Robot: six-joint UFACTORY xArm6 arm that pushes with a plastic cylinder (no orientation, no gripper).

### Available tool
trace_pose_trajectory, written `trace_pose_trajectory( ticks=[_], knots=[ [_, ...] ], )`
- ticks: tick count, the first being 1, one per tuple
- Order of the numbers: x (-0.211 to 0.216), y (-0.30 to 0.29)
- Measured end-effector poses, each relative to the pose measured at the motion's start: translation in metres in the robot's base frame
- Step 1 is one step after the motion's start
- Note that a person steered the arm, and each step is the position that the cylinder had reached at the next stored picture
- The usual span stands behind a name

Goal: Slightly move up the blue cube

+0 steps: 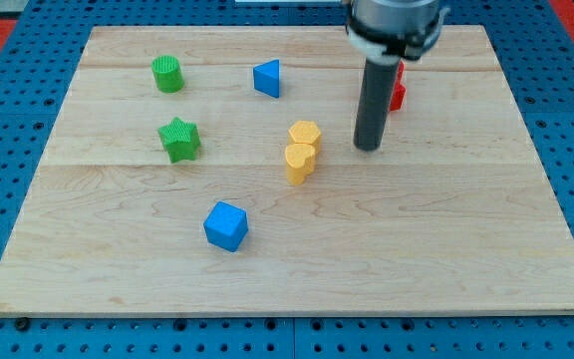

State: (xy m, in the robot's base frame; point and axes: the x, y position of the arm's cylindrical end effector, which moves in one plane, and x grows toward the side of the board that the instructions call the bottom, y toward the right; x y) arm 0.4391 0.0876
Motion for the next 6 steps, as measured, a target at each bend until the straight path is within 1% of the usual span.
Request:
trace_pose_trajectory(
  ticks=[1, 2, 3, 4, 5, 6],
  knots=[
    [0.071, -0.034],
    [0.108, -0.119],
    [0.154, -0.157],
    [0.113, -0.182],
    [0.094, -0.185],
    [0.08, -0.211]
  ],
)
